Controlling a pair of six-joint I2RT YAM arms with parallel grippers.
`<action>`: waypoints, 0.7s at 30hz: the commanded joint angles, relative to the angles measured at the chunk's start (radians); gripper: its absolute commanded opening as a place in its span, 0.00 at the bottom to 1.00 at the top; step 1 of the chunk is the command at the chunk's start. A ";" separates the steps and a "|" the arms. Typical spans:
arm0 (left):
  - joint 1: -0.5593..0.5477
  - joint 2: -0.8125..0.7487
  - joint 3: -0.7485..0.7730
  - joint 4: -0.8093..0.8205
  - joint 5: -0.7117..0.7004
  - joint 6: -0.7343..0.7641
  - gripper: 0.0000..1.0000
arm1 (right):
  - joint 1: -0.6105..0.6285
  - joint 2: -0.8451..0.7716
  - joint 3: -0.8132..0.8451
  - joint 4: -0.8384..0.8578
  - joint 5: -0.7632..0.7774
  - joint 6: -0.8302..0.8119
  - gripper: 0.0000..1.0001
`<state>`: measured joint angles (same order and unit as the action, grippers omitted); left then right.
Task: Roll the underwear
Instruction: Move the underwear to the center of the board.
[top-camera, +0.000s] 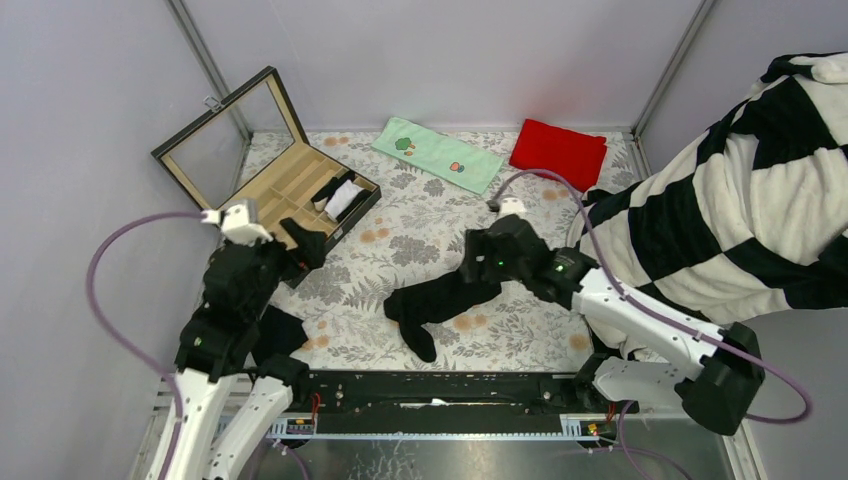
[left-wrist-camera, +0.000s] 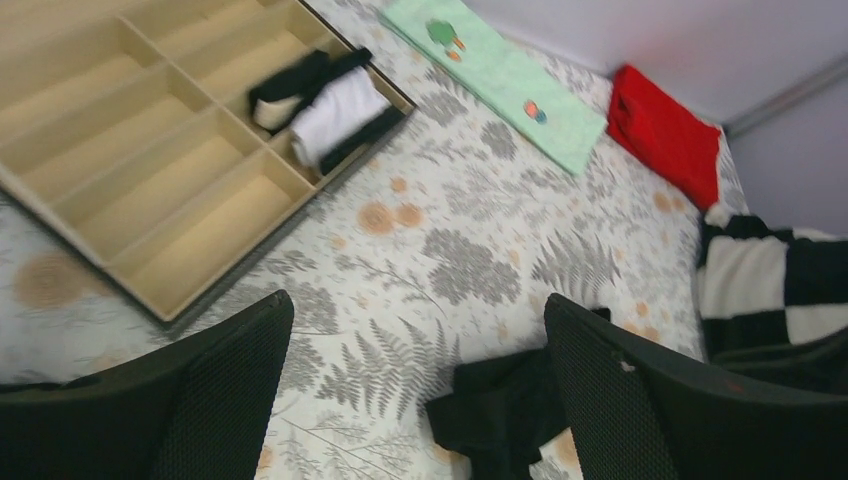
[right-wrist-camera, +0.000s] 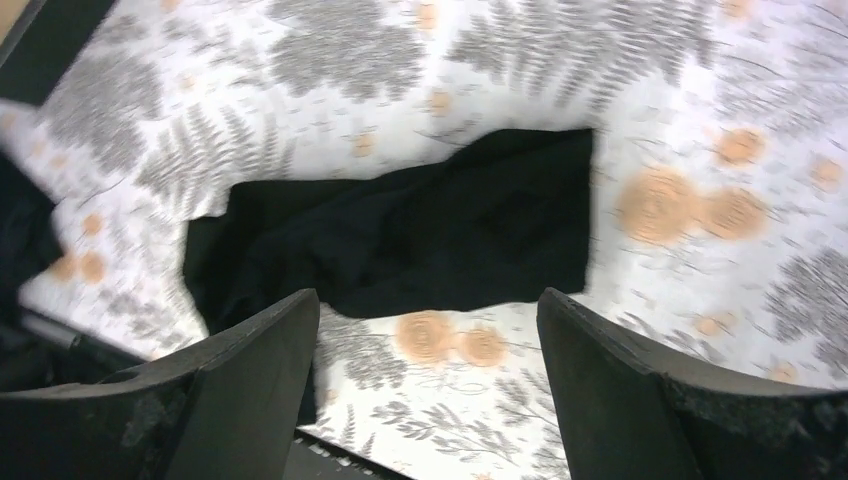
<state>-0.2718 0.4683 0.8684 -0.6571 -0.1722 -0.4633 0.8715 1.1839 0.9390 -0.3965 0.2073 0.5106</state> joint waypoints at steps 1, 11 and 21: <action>0.007 0.122 0.002 0.077 0.213 -0.060 0.99 | -0.101 -0.029 -0.059 -0.088 0.006 0.055 0.87; -0.372 0.335 -0.200 0.138 0.017 -0.323 0.95 | -0.255 0.078 -0.070 -0.051 -0.122 0.053 0.87; -0.556 0.676 -0.153 0.260 -0.127 -0.355 0.87 | -0.257 0.065 -0.137 0.010 -0.180 0.049 0.87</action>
<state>-0.7799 1.0409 0.6407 -0.5007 -0.1867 -0.8181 0.6186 1.2724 0.8219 -0.4179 0.0616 0.5591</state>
